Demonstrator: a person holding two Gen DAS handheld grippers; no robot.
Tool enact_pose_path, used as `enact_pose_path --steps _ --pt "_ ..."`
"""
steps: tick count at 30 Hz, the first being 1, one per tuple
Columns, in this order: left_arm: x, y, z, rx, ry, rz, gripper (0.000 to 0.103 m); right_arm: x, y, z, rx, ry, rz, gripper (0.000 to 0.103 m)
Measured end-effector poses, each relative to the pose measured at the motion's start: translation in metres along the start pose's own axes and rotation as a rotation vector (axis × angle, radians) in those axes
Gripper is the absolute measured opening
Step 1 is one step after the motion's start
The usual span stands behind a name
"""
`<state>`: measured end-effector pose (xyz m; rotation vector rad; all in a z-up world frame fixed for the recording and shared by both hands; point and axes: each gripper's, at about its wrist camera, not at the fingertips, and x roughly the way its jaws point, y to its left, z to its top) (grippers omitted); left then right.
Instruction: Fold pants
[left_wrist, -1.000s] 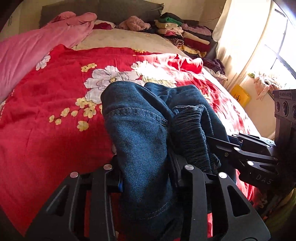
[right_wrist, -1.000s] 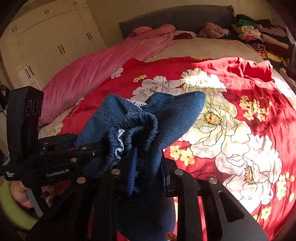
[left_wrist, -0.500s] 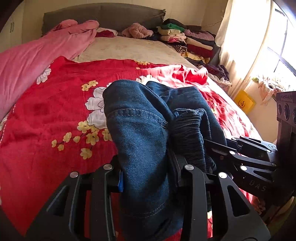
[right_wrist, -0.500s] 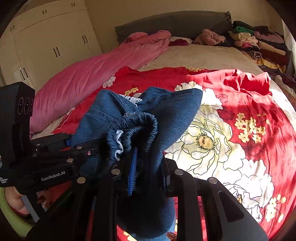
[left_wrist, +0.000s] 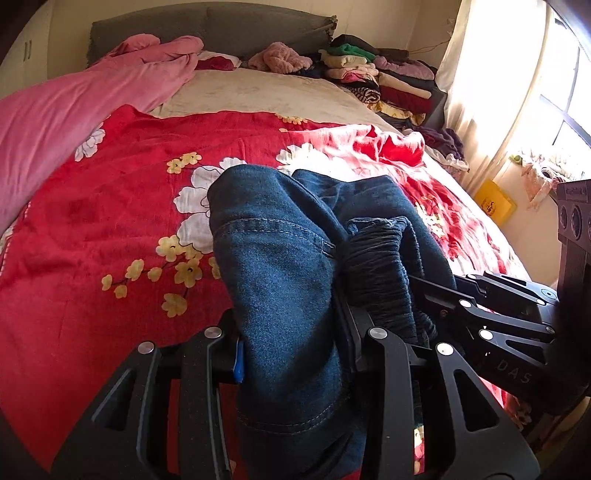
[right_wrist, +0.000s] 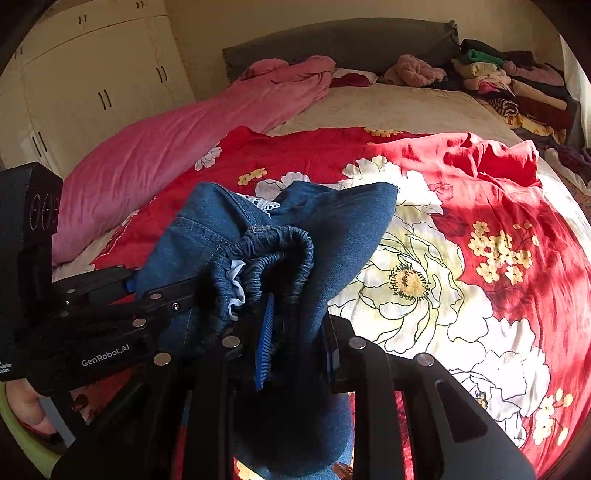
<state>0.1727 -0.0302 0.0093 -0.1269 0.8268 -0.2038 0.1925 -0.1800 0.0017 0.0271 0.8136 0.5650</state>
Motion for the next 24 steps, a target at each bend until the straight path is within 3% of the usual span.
enact_pose_path --steps 16,21,24 --pt "0.009 0.009 -0.007 -0.009 0.016 0.026 0.028 0.006 -0.004 -0.007 0.023 0.02 -0.035 0.024" --pt "0.012 0.013 -0.009 -0.011 0.027 0.031 0.031 0.008 -0.009 -0.008 0.041 0.033 -0.054 0.035" --pt "0.013 0.015 -0.01 -0.013 0.031 0.033 0.033 0.01 -0.013 -0.01 0.055 0.041 -0.06 0.036"
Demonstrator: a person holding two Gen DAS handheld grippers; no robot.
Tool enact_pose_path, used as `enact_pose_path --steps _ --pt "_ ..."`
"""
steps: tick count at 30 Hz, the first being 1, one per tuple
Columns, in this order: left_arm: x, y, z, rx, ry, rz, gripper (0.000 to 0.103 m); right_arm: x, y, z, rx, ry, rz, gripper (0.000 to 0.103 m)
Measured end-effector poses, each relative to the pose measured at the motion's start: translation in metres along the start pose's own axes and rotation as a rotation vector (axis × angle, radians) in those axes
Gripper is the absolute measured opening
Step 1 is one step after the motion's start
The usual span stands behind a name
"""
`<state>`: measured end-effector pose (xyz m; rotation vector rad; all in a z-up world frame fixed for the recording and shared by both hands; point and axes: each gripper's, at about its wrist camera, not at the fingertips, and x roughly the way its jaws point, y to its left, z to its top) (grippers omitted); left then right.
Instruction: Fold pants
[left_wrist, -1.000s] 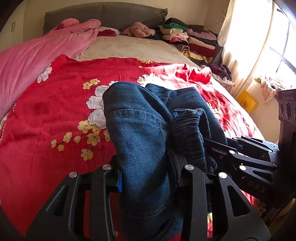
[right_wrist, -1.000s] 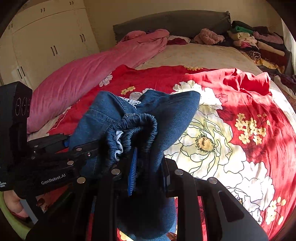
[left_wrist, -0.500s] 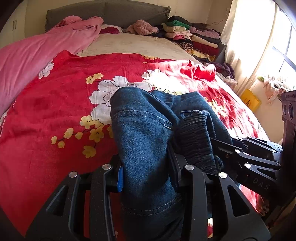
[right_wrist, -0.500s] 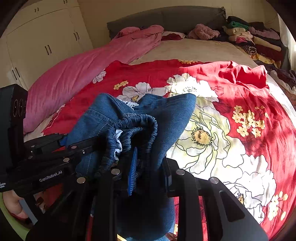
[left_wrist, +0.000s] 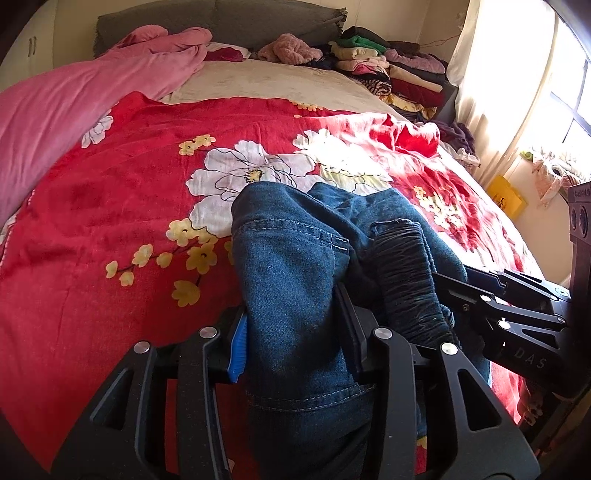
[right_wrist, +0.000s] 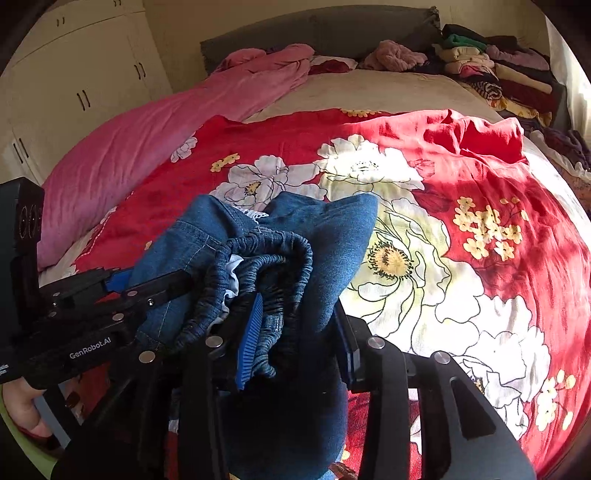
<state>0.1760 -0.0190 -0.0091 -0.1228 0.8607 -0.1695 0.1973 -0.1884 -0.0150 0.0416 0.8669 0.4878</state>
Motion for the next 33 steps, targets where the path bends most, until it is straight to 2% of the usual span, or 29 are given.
enact_pose_path --steps 8,17,25,27,31,33 --pt "0.005 0.0 -0.002 0.005 0.013 0.006 0.038 0.004 -0.003 -0.002 0.006 0.015 -0.022 0.042" --pt "0.013 0.001 -0.004 -0.001 0.038 0.003 0.047 0.009 -0.005 -0.003 -0.001 0.034 -0.077 0.06" --pt "0.012 0.001 -0.004 -0.002 0.037 0.002 0.054 0.009 -0.004 -0.003 -0.009 0.045 -0.097 0.06" --pt "0.012 0.001 -0.004 -0.002 0.036 0.005 0.058 0.008 -0.005 -0.003 -0.007 0.036 -0.122 0.088" --pt "0.01 0.002 -0.003 -0.004 0.031 0.008 0.061 0.004 -0.008 -0.002 0.002 0.034 -0.117 0.088" --pt "0.007 0.002 -0.002 -0.007 0.028 0.007 0.064 0.003 -0.007 -0.002 -0.003 0.03 -0.127 0.093"
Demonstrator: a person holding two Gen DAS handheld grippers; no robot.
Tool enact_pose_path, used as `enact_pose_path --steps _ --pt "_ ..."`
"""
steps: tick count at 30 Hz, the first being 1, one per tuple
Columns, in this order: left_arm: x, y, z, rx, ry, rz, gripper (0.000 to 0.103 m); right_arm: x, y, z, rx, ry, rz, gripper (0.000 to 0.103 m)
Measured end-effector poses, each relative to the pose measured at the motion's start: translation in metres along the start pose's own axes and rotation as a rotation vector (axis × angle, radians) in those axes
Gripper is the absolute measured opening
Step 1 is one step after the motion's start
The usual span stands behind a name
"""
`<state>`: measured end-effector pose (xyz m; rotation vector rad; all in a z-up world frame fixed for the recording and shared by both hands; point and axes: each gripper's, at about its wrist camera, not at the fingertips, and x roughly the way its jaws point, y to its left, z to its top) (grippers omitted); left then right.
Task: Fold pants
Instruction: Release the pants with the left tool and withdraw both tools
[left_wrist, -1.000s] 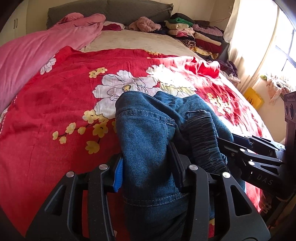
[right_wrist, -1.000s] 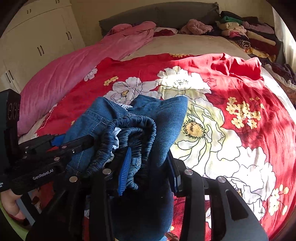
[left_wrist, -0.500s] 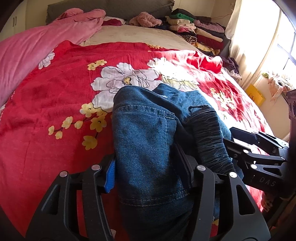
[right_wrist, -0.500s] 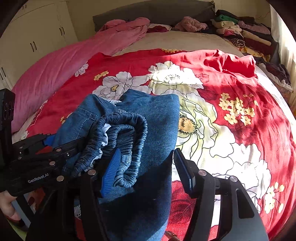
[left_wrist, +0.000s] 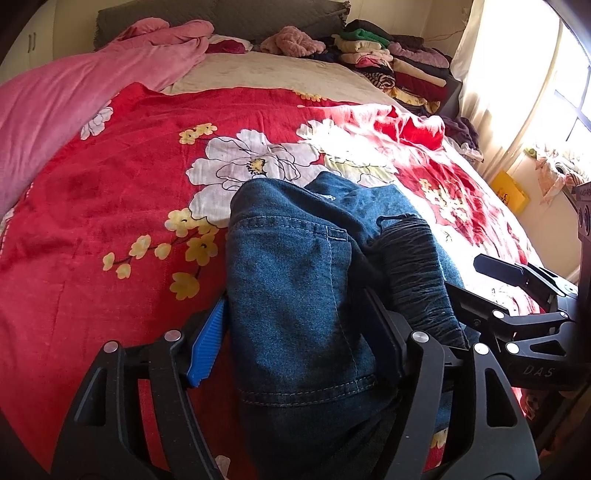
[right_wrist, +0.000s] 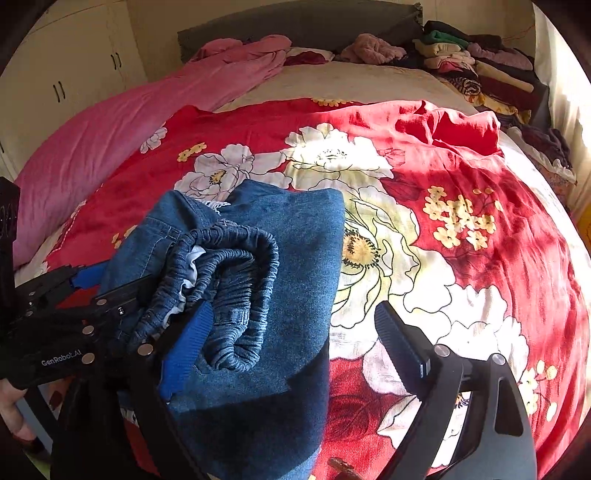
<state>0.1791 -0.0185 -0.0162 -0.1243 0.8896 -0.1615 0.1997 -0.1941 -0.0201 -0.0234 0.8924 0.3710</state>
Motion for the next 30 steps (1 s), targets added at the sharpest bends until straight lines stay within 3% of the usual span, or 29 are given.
enact_pose_path --steps 20,30 --pt "-0.029 0.004 0.006 -0.027 -0.054 0.032 0.093 -0.027 -0.008 0.002 0.039 -0.052 -0.033 0.099" --pt "-0.058 0.003 0.007 -0.03 -0.098 0.058 0.093 -0.055 -0.01 0.0 0.069 -0.1 -0.03 0.098"
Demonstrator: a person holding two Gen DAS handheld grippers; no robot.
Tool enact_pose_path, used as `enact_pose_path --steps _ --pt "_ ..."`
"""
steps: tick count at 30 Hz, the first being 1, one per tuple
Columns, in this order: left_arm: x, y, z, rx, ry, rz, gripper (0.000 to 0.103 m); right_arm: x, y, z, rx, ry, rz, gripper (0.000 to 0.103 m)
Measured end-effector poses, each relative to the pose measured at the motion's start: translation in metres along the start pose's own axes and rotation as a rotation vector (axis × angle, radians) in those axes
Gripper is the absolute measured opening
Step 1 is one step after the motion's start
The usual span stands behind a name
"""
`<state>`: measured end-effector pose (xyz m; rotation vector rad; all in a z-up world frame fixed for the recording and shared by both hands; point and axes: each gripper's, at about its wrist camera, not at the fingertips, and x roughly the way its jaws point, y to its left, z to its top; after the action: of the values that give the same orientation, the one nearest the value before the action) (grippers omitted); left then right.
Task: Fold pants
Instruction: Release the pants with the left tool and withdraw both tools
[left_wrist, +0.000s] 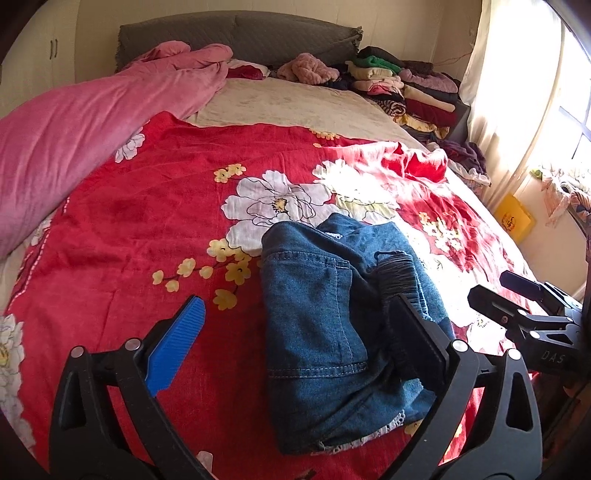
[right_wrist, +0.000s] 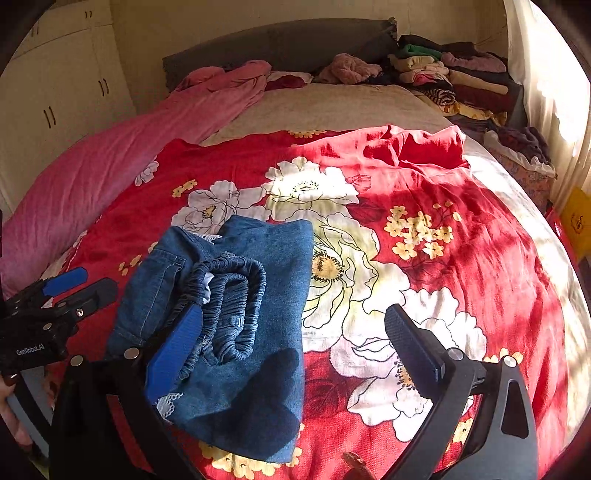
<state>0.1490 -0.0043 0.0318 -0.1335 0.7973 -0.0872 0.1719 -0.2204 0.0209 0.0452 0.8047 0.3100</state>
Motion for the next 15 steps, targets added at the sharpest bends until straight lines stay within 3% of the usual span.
enact_pose_path --steps 15 --pt "-0.058 -0.013 -0.012 0.037 -0.08 0.02 0.093 -0.064 0.009 -0.012 -0.031 -0.121 0.007 0.099"
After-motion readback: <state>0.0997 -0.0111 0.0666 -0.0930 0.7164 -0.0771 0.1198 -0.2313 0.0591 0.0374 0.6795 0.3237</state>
